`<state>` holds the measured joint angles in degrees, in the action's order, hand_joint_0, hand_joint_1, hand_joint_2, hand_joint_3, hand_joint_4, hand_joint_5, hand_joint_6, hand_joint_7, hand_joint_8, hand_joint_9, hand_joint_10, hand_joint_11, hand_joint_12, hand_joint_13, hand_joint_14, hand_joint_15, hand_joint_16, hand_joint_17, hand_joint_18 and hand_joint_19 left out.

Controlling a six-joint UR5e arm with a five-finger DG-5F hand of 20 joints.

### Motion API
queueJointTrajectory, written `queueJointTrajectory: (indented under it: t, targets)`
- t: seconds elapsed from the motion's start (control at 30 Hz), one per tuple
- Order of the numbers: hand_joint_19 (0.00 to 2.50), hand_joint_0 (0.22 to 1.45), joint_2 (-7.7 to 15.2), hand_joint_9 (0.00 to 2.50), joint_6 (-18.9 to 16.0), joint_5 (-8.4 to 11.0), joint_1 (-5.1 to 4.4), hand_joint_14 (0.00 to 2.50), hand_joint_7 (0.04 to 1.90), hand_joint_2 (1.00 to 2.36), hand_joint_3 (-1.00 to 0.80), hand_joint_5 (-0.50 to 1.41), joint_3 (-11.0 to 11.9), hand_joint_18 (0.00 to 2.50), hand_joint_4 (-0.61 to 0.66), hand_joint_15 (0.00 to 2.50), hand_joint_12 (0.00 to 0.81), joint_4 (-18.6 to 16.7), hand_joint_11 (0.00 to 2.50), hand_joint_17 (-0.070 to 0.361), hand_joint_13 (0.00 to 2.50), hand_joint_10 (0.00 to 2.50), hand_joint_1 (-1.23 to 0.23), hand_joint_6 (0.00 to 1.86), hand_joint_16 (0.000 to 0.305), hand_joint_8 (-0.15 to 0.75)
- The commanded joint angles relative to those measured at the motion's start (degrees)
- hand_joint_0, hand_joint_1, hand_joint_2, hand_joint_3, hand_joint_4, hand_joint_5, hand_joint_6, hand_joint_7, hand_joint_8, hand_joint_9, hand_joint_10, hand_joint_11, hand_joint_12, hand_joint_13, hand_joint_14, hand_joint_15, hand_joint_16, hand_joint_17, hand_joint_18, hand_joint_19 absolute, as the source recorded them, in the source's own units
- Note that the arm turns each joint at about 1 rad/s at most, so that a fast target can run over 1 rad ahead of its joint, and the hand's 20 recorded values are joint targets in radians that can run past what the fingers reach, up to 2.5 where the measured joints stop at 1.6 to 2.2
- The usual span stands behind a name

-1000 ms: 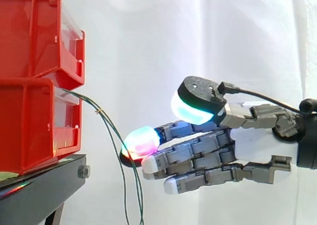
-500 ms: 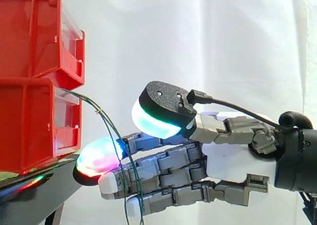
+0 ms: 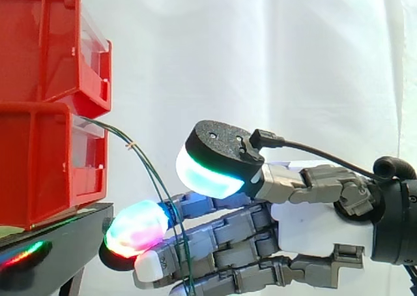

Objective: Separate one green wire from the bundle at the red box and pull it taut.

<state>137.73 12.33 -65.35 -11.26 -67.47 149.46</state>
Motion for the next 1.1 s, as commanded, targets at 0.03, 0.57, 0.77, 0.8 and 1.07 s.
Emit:
queueJointTrajectory:
  t: [0.03, 0.57, 0.77, 0.8, 1.07]
  targets:
    - [0.38, 0.56, -0.27, 0.69, -1.34, -0.13, 0.19, 0.01, 1.00, 1.00, -0.47, -0.13, -0.03, 0.45, 0.27, 0.14, 0.330, 0.92, 0.31, 0.106, 0.40, 0.01, -0.67, 0.50, 0.047, 0.257]
    - [0.40, 0.58, -2.11, 0.77, -1.78, -1.28, 0.45, 0.01, 1.18, 1.00, -0.44, -0.11, 3.84, 0.51, 0.22, 0.19, 0.330, 10.32, 0.36, 0.105, 0.48, 0.01, -0.67, 0.50, 0.047, 0.258]
    - [0.41, 0.59, -2.20, 0.81, -1.69, -1.28, 0.45, 0.01, 1.21, 1.01, -0.40, -0.10, 5.07, 0.53, 0.17, 0.21, 0.333, 12.61, 0.40, 0.104, 0.52, 0.02, -0.69, 0.56, 0.046, 0.261]
    - [0.41, 0.60, -2.11, 0.81, -1.69, -1.28, 0.45, 0.01, 1.21, 1.01, -0.38, -0.11, 5.34, 0.53, 0.15, 0.21, 0.333, 12.69, 0.41, 0.104, 0.52, 0.01, -0.69, 0.58, 0.046, 0.263]
    - [0.42, 0.61, -2.11, 0.79, -1.69, -1.28, 0.45, 0.01, 0.87, 1.01, -0.34, -0.17, 6.13, 0.53, 0.17, 0.23, 0.336, 12.69, 0.46, 0.105, 0.52, 0.02, -0.73, 0.80, 0.047, 0.261]
